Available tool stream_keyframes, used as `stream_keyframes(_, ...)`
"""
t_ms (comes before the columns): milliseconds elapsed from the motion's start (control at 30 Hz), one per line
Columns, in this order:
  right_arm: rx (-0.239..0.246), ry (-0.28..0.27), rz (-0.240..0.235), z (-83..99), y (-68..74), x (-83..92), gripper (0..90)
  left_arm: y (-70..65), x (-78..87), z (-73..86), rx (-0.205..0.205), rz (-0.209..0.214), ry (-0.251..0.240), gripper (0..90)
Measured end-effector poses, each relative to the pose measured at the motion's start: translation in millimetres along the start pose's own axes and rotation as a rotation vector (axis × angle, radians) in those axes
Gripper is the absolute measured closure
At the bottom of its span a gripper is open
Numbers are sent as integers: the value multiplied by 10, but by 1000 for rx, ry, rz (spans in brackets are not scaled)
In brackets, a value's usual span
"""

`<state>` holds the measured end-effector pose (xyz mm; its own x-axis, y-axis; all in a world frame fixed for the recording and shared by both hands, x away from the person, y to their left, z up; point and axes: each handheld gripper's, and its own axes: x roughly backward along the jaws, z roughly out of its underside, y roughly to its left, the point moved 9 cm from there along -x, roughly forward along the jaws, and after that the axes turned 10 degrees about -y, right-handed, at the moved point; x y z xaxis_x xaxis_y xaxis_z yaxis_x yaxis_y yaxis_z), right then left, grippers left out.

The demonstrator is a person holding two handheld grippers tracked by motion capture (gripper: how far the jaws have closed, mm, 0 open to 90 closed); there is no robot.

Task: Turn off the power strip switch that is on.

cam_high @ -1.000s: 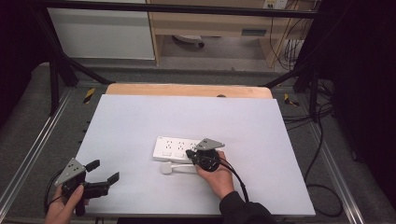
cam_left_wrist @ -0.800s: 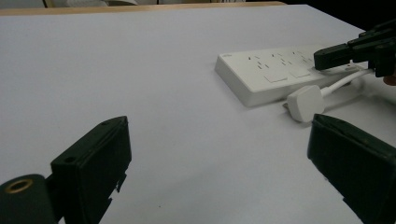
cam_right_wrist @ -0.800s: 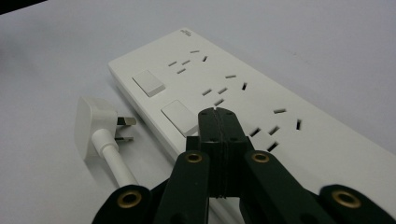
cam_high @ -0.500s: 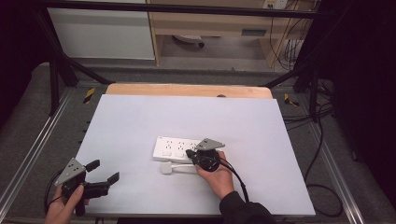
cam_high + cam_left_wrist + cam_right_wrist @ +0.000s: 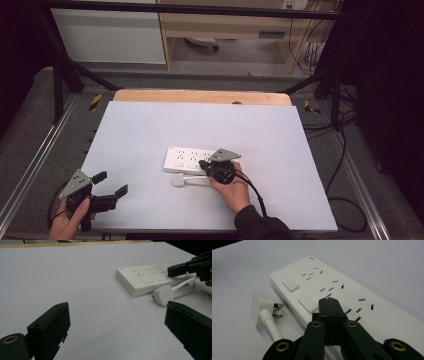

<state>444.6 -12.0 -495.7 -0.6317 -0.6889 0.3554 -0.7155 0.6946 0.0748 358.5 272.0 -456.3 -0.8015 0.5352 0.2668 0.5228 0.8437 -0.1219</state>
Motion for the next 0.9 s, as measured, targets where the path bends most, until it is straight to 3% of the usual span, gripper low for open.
stream_keyframes(400,4,16,-1,10,2,4,900,3,0,-2,1,1,-1,62)
stream_keyframes(667,5,-1,-5,-51,20,46,900,1,-2,0,2,2,0,62)
stream_keyframes(767,-8,-12,1,-95,13,78,852,0,-2,0,2,2,0,62)
stream_keyframes(900,-23,-14,-1,-143,13,106,709,1,-2,0,3,1,0,62)
